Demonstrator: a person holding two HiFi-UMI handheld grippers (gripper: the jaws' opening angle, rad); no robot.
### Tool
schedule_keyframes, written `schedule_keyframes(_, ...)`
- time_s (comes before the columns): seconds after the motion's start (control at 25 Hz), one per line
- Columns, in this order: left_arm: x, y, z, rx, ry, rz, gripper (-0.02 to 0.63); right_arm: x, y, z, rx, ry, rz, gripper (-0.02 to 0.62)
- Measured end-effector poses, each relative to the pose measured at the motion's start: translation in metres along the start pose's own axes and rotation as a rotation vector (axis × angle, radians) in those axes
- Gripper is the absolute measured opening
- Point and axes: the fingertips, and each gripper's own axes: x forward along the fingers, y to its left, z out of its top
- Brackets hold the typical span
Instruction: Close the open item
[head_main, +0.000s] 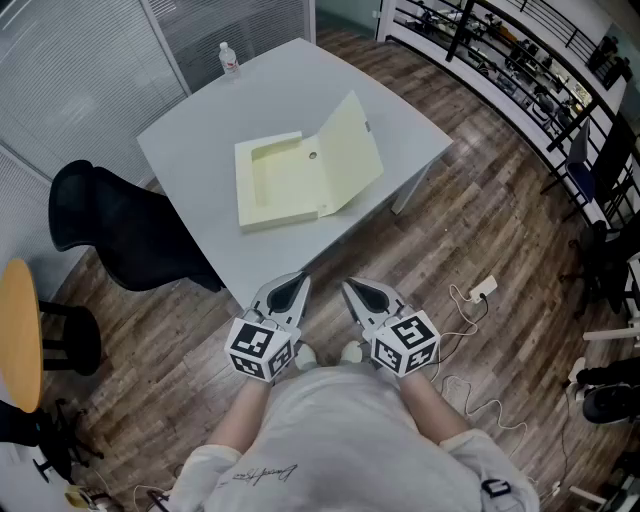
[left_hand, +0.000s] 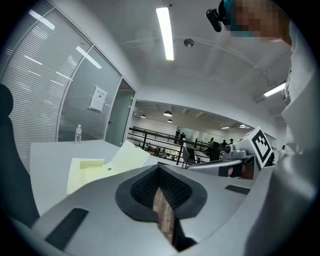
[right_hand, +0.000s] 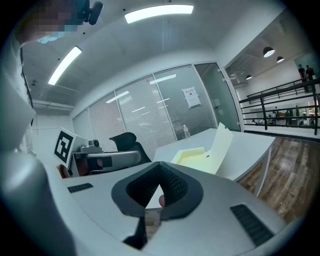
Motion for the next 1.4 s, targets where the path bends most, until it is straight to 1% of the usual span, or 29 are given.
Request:
schedule_keyframes(0.56,-0.011,0.0,-0.001,-0.014,-0.002,-0.022,0.009,0.001,0.011,-0.003,-0.027,0.016,-0.034,0.012)
schedule_keyframes(0.8,-0.016,0.003,-0.005,-0.018,0.002,-0.052,0.009,0.0,0.017,0.0,0.009,-0.028,-0.056,0.012)
schedule_keyframes(1.08,-0.034,0.009,-0.007,-0.013,-0.001,-0.094,0.009,0.005,0.036,-0.006,-0.006,-0.013,-0.088,0.012)
schedule_keyframes(1.4,-0.052,0.021,-0.012,-0.03,-0.009,-0.119,0.009,0.011,0.051,-0.013,-0.009,-0.012,-0.112,0.012)
